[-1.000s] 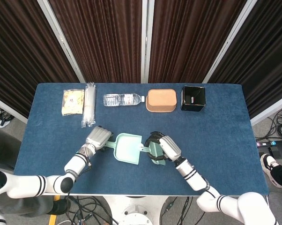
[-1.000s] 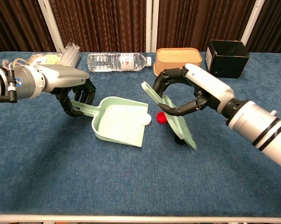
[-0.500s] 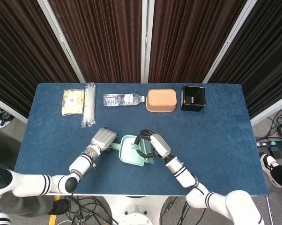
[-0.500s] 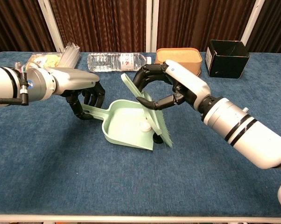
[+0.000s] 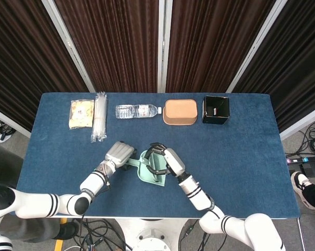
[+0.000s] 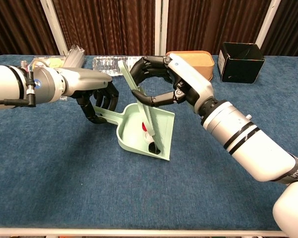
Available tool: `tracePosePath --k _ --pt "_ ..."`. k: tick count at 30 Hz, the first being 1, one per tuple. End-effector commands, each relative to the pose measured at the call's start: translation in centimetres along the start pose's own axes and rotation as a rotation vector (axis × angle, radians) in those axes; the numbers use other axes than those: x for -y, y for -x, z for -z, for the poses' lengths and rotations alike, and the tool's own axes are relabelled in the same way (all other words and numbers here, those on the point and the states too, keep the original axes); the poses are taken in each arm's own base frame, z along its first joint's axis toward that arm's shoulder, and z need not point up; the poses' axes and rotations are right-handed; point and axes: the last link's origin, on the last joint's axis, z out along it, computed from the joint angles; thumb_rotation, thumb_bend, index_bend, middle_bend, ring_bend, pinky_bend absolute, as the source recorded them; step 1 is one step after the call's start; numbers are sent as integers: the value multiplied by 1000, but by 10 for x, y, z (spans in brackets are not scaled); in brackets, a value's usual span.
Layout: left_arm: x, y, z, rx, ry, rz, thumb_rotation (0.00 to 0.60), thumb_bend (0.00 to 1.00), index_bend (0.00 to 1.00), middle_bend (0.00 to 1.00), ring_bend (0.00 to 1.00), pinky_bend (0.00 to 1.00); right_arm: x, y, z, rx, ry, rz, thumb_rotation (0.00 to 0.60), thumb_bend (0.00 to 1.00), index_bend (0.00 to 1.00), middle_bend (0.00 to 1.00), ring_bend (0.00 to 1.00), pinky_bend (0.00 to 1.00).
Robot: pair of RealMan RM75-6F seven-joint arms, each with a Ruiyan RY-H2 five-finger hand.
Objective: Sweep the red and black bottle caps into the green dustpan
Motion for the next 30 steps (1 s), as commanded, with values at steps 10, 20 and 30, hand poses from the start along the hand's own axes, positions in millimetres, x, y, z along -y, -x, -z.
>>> tracePosePath --k 10,20,30 --pt "18 -5 14 -40 -20 66 600 330 244 356 293 282 2 -79 33 36 -12 301 600 628 794 695 325 179" --pt "51 -19 40 -182 -58 190 600 316 218 346 285 279 -6 -150 74 308 239 816 600 518 726 674 269 138" --pt "134 -18 93 -380 -264 190 600 273 218 346 285 239 -20 -155 93 402 416 1029 600 327 330 395 74 69"
